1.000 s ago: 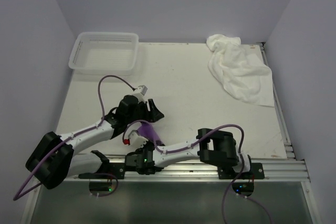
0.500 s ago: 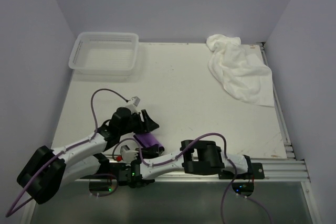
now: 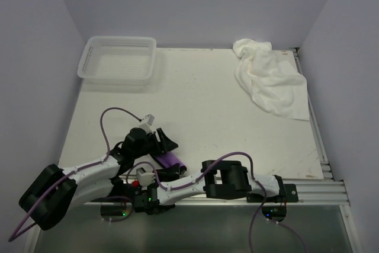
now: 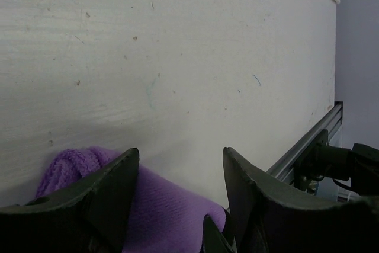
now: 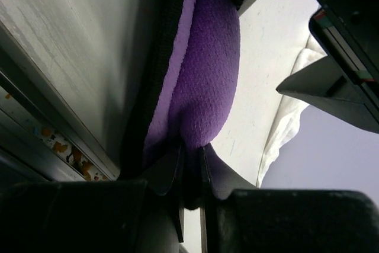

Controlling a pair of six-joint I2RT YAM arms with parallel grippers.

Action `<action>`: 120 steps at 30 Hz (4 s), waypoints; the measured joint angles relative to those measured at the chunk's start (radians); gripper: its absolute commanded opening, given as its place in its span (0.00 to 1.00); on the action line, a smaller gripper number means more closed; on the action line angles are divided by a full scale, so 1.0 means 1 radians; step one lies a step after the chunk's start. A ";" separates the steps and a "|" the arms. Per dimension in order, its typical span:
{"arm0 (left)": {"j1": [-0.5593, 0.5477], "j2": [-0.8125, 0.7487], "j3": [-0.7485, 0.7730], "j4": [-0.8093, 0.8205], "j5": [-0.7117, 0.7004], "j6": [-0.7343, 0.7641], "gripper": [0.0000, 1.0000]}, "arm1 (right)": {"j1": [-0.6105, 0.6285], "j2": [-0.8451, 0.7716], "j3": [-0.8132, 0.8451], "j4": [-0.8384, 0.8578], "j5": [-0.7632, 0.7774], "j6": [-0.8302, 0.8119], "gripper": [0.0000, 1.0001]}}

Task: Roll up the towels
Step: Roll the towel

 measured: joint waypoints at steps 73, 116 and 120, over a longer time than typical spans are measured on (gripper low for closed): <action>-0.031 0.076 -0.027 0.117 -0.129 -0.047 0.65 | -0.432 -0.692 -0.976 1.303 -0.993 0.473 0.22; 0.021 0.080 0.401 -0.457 -0.223 0.222 0.71 | -0.177 -0.319 -0.407 0.751 -0.111 0.140 0.00; 0.022 0.040 0.401 -0.526 -0.247 0.225 0.72 | -0.173 -0.284 -0.375 0.726 -0.068 0.126 0.00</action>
